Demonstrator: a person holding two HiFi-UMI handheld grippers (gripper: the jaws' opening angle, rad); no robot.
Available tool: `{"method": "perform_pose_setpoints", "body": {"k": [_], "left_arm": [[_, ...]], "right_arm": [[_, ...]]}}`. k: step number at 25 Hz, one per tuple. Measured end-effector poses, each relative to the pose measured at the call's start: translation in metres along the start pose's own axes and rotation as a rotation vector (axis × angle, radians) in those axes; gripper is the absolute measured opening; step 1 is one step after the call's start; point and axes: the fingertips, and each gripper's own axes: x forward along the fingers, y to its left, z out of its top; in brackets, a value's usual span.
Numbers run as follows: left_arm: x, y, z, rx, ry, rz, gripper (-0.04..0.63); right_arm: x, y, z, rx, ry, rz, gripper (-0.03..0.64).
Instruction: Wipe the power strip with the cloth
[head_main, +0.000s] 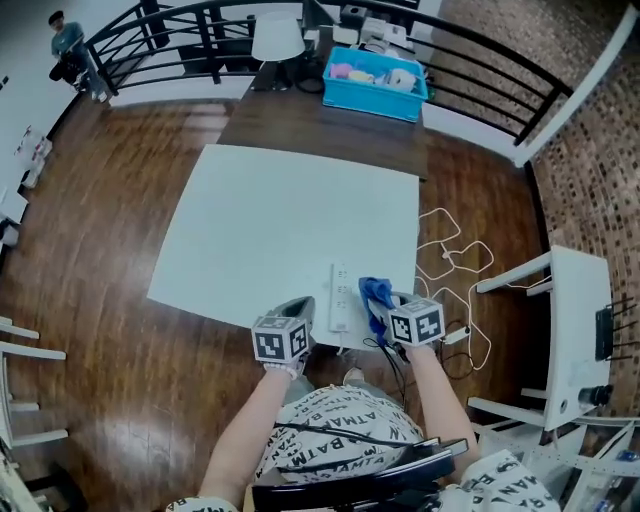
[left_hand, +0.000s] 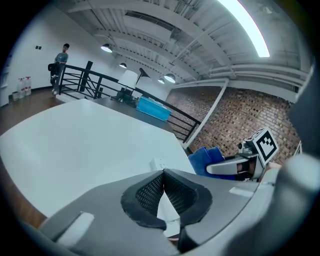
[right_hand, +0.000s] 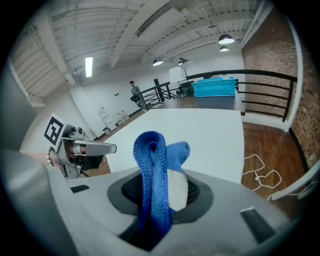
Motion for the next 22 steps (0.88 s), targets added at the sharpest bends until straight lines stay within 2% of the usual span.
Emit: {"method": "perform_pose_setpoints", "body": {"k": [4, 9, 22], "left_arm": [[0.004, -0.015, -0.005, 0.013, 0.011, -0.022, -0.012], [0.003, -0.024, -0.017, 0.014, 0.028, -0.03, -0.012], [0.001, -0.021, -0.019, 0.002, 0.024, -0.029, -0.012]], "right_arm": [[-0.019, -0.001, -0.021, 0.054, -0.036, -0.038, 0.121], [-0.029, -0.005, -0.05, 0.087, -0.022, -0.091, 0.121], [-0.027, 0.004, -0.045, 0.054, -0.023, -0.093, 0.121]]}}
